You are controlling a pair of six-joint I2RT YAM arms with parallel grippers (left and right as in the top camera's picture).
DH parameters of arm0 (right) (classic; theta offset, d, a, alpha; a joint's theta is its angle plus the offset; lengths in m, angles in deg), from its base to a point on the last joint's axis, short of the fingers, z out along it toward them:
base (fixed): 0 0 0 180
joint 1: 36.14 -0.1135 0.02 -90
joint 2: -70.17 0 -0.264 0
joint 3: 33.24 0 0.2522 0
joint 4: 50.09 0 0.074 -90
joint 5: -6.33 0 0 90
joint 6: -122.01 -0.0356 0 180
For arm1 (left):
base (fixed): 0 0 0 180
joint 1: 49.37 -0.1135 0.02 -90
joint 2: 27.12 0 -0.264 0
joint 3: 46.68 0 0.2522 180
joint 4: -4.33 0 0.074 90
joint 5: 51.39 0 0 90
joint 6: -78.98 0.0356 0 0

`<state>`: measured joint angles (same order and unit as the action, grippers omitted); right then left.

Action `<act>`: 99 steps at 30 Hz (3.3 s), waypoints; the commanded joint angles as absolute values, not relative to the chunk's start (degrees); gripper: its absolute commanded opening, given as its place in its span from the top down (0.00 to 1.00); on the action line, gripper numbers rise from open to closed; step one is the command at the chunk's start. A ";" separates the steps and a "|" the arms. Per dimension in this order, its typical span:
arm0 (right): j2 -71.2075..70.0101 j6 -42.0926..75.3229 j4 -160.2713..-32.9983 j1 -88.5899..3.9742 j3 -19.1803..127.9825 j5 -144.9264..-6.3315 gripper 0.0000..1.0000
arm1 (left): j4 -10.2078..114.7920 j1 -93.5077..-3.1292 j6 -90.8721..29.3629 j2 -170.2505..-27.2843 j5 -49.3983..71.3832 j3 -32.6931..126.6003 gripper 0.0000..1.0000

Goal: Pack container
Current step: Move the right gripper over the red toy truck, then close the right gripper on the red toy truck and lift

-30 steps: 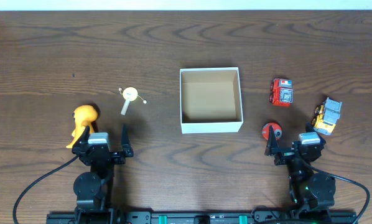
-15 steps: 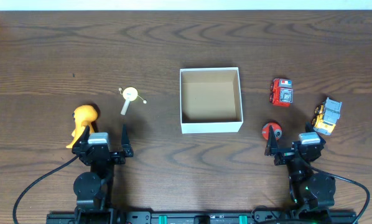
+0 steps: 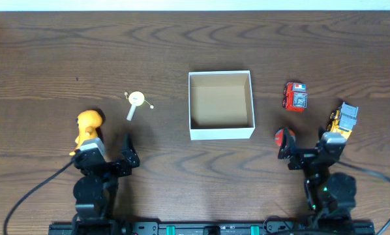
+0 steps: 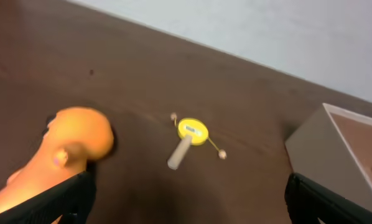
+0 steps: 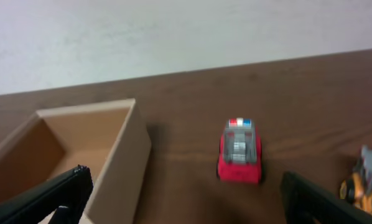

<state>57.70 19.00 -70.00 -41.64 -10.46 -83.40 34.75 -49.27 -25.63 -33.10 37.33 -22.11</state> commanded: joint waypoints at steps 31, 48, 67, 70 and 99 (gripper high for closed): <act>-31.17 16.18 -123.38 -33.42 70.98 -85.96 0.01 | 69.57 -49.47 -25.91 -91.08 37.57 28.33 0.02; -48.91 16.37 -120.34 -33.60 70.94 -85.67 0.01 | 69.72 -49.47 -25.91 -91.08 37.57 28.33 0.02; -52.74 16.37 -118.48 -33.97 70.63 -84.67 0.11 | 69.72 -49.47 -25.91 -91.11 37.57 28.33 0.02; -52.74 16.37 -118.48 -33.97 70.63 -84.69 0.18 | 69.72 -49.47 -25.91 -91.11 37.59 28.33 0.02; -51.80 16.37 -118.46 -33.97 71.00 -84.71 0.87 | 69.68 -49.47 -25.91 -91.11 37.59 28.33 0.02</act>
<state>-52.24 16.51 -118.44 -33.69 70.74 -84.69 69.37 -49.27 -26.02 -91.13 37.31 27.15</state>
